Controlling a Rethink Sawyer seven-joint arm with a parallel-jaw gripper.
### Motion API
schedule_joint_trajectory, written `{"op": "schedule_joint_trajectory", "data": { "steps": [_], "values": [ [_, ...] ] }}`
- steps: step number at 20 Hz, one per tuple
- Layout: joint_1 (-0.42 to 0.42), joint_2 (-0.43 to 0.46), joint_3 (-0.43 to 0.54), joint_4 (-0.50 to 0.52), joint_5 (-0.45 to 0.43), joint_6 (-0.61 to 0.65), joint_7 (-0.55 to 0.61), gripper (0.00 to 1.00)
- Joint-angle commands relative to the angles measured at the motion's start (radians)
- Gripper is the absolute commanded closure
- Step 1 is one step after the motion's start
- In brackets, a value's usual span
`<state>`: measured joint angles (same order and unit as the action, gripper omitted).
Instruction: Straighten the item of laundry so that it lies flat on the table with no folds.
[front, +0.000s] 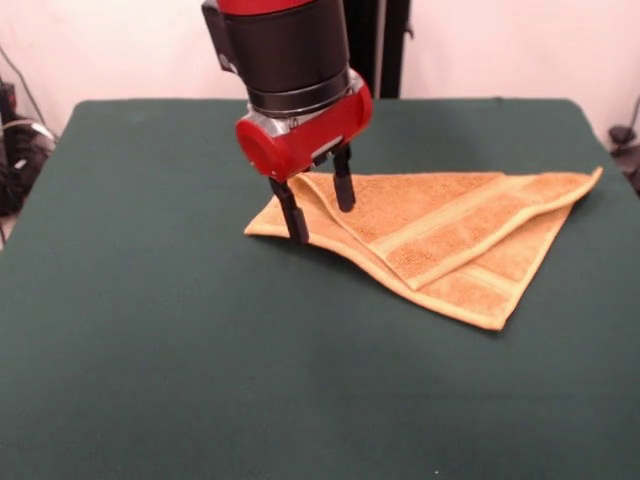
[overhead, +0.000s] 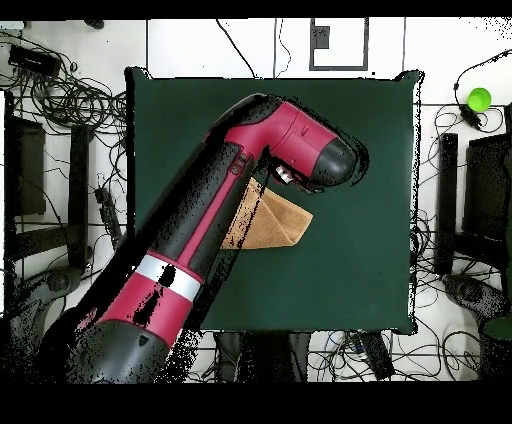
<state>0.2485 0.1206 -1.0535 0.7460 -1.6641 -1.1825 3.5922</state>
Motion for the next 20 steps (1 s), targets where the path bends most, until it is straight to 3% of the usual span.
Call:
{"op": "schedule_joint_trajectory", "data": {
  "steps": [1,14,20],
  "values": [
    [-0.013,0.006,0.142,-0.083,0.086,-0.074,0.25,0.0],
    [0.006,0.054,0.143,-0.117,0.147,-0.011,0.282,0.0],
    [0.048,0.038,0.124,-0.061,0.174,0.007,0.278,0.0]
  ]
}}
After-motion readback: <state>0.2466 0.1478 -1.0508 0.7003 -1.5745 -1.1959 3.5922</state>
